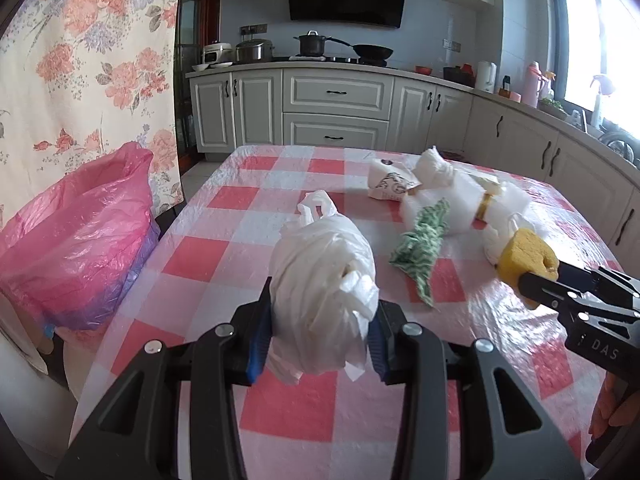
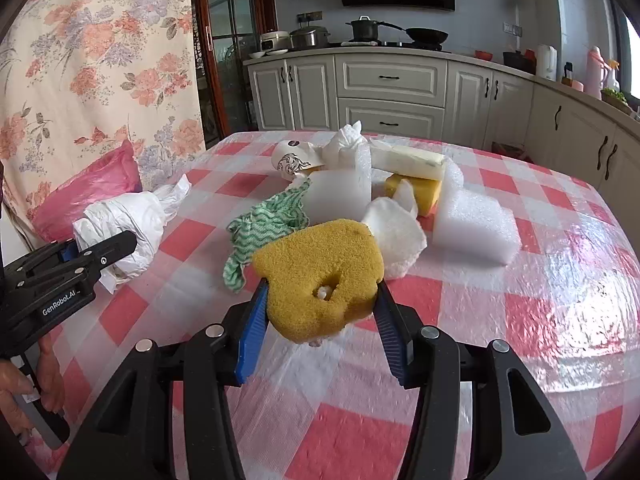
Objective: Collect trash
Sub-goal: 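Grasp the white plastic bag with the left tool while the right tool grasps the yellow sponge, then carry the plastic bag and yellow sponge toward the pink bin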
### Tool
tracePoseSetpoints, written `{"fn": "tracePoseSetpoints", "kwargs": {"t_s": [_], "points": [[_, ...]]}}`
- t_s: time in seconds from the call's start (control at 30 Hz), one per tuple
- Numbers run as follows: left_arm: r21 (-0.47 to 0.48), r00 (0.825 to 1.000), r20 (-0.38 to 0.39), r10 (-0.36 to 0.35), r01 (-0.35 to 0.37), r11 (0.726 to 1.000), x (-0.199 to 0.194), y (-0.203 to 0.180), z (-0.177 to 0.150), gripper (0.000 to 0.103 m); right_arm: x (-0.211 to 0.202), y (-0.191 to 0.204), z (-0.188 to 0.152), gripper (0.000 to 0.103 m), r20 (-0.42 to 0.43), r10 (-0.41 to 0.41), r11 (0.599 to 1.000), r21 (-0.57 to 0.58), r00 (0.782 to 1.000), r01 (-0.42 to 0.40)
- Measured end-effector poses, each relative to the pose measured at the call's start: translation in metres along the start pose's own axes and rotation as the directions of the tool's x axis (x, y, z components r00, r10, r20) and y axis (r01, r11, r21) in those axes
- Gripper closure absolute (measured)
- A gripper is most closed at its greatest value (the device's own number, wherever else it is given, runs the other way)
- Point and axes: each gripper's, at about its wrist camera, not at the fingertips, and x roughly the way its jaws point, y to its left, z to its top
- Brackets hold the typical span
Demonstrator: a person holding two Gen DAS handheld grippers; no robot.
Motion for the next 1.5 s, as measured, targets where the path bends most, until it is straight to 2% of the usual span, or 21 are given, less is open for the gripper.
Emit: {"fn": "tracePoseSetpoints", "kwargs": {"t_s": [0.27,0.5,0.8,1.17,1.5], "points": [[0.029,0.999,0.043,-0.032,0.031,0.999,-0.035,-0.013,-0.008,0.064,-0.029,0.005,-0.005,0.054,0.041,-0.012,1.000,-0.005,0.999,0.012],[0.047,0.992,0.109,-0.064,0.059,0.997,-0.070,-0.024,-0.004,0.064,-0.052,0.022,0.000,0.054,0.095,0.010,0.999,-0.034,0.995,-0.006],[0.035,0.985,0.166,-0.041,0.036,0.999,-0.100,-0.015,0.002,0.064,-0.078,0.043,0.013,0.054,0.158,0.039,0.998,-0.063,0.987,-0.029],[0.009,0.970,0.237,0.051,-0.054,0.998,-0.132,0.023,0.014,0.063,-0.087,0.094,0.035,0.054,0.197,0.158,0.979,-0.158,0.968,-0.128],[-0.065,0.949,0.253,0.188,-0.177,0.982,-0.143,0.095,0.024,0.063,-0.060,0.153,0.069,0.054,0.172,0.300,0.935,-0.248,0.938,-0.253]]}}
